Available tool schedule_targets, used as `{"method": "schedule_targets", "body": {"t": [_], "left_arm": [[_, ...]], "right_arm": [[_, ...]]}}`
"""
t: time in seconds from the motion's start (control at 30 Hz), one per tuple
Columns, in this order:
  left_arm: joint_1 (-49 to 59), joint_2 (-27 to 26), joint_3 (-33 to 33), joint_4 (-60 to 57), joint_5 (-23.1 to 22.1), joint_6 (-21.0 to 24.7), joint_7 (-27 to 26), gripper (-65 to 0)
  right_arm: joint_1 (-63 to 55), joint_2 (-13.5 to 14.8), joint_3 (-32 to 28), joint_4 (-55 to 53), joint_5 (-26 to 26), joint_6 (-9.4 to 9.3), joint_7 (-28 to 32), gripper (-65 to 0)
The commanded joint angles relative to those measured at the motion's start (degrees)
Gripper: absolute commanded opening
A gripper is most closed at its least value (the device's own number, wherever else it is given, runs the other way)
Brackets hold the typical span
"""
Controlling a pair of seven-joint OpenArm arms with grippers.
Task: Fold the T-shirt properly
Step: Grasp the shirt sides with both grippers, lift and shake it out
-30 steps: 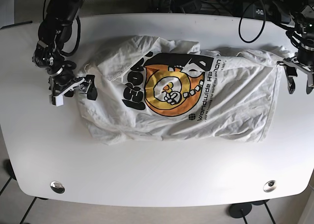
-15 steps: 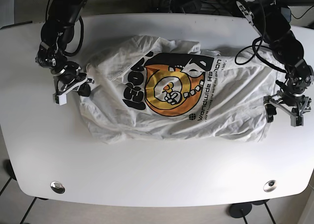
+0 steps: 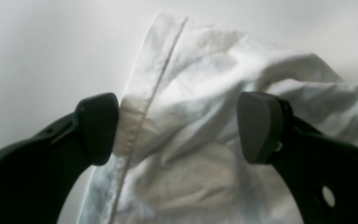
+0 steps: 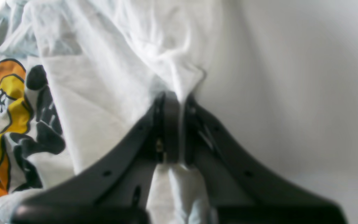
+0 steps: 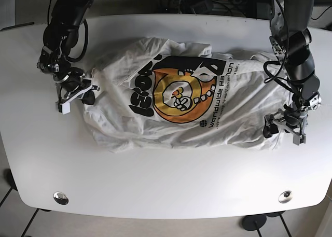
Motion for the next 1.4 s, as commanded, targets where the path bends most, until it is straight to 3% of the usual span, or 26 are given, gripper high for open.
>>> {"method": "schedule_targets", "body": {"t": [0.03, 0.1, 0.13, 0.2, 0.3, 0.33, 0.43, 0.63, 0.77, 0.87, 1.1, 1.23, 1.4], "left_arm": [[-0.81, 0.50, 0.08, -0.78, 0.04, -4.41, 4.76, -9.0], [-0.54, 1.47, 0.08, -0.07, 0.30, -4.41, 7.66, -12.4], [-0.01, 1.47, 0.08, 0.54, 0.30, -4.41, 8.63, -17.1], [1.39, 1.56, 0.08, 1.68, 0.21, -4.41, 8.89, -31.8], [2.18, 1.56, 0.08, 2.91, 0.04, -4.41, 7.22, -59.4], [2.36, 1.56, 0.00, 3.71, 0.04, -4.41, 5.91, -65.0], [4.56, 1.56, -0.09, 9.68, -0.05, -4.41, 5.38, -64.3], [11.85, 3.75, -0.97, 33.86, -0.14, -4.41, 17.25, -64.4], [16.07, 6.74, -5.19, 48.01, -0.05, -4.41, 22.96, -64.4], [15.46, 7.27, -4.84, 54.17, -0.05, -4.41, 25.77, -64.4], [3.50, 7.36, 2.90, 59.35, 0.04, -4.01, 25.95, -64.4], [-6.43, 7.36, 4.30, 56.63, 0.04, -3.92, 28.41, -64.4], [-21.90, 7.36, 4.39, 50.21, 0.21, -3.92, 31.22, -64.4]], "right_arm": [[1.08, -0.25, 0.11, 1.51, 1.08, 0.44, 0.66, -62.8], [1.08, -0.52, 0.11, 1.51, 1.08, 0.44, 0.66, -62.8], [1.08, -0.52, 0.11, 1.51, 1.08, 0.44, 0.66, -62.8], [0.99, -0.61, 0.11, 1.51, 1.08, 0.44, 0.66, -62.8], [0.91, -0.78, 0.11, 1.51, 1.08, 0.44, 0.66, -62.8], [0.91, -0.87, 0.11, 1.51, 1.08, 0.44, 0.66, -62.8], [0.91, -0.96, 0.11, 1.51, 1.08, 0.52, 0.66, -62.8], [-1.82, -0.78, 0.11, 6.70, 4.16, 1.58, -0.48, -62.9], [-3.67, -0.61, 0.11, 13.64, 4.77, 1.58, -3.38, -62.9], [-1.20, 0.71, 0.11, 15.66, 4.42, 1.40, -3.73, -62.9], [19.54, 7.92, -0.06, 4.24, 4.33, 1.40, -6.99, -62.9], [31.41, 10.21, -0.24, 0.89, 4.33, 1.40, -11.29, -62.9], [46.18, 13.72, -7.36, -0.42, 4.33, 1.14, -14.02, -62.9]]}}
